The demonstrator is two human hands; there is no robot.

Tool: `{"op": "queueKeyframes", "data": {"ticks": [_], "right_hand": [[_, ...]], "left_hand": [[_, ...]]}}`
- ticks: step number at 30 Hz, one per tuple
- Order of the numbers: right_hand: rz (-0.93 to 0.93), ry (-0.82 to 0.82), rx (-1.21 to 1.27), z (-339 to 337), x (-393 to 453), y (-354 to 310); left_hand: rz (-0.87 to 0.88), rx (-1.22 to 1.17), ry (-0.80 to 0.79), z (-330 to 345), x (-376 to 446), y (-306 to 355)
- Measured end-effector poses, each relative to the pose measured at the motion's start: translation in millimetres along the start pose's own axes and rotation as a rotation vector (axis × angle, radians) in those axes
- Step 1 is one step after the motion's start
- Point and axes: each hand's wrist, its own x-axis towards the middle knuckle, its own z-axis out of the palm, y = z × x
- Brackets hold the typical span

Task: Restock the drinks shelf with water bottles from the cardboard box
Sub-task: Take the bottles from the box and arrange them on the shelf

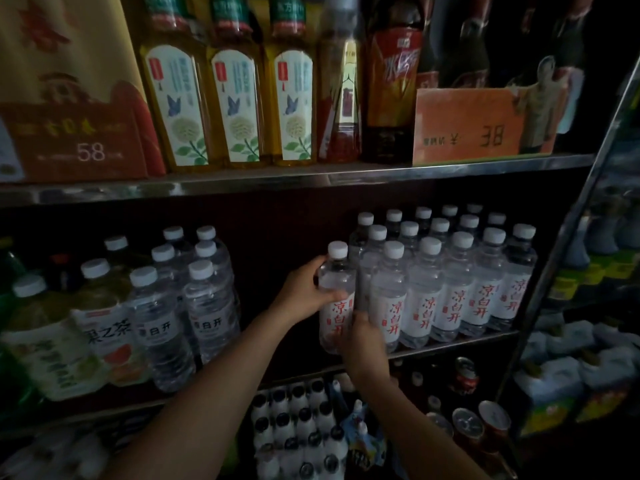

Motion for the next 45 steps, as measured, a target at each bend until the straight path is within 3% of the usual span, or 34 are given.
{"op": "queueKeyframes", "data": {"ticks": [7, 18, 22, 26, 29, 32, 37, 41, 45], "right_hand": [[0.045, -0.023, -0.112, 19, 31, -8], [0.073, 0.081, -0.312, 47, 80, -8], [0.071, 0.074, -0.236, 53, 95, -6], [0.101, 0.133, -0.315, 52, 100, -6], [0.131, 0.118, -0.161, 57, 97, -4], [0.104, -0.068, -0.04, 51, 90, 0], [0.052, -0.362, -0.183, 23, 74, -13], [-0.087, -0.43, -0.167, -7, 43, -24], [-0.158, -0.376, -0.16, -41, -3, -33]], "left_hand": [[0.069, 0.105, 0.087, 3, 30, -4], [0.064, 0.129, 0.125, 5, 79, -10], [0.064, 0.142, 0.152, 9, 92, -14], [0.057, 0.123, 0.162, 10, 95, -19], [0.017, 0.109, 0.148, 11, 95, -18], [-0.021, 0.048, 0.122, 13, 87, -7], [-0.129, -0.003, 0.131, 8, 63, -10], [-0.258, 0.076, 0.141, -9, 12, 18], [-0.288, 0.186, 0.097, -25, -37, 27]]}}
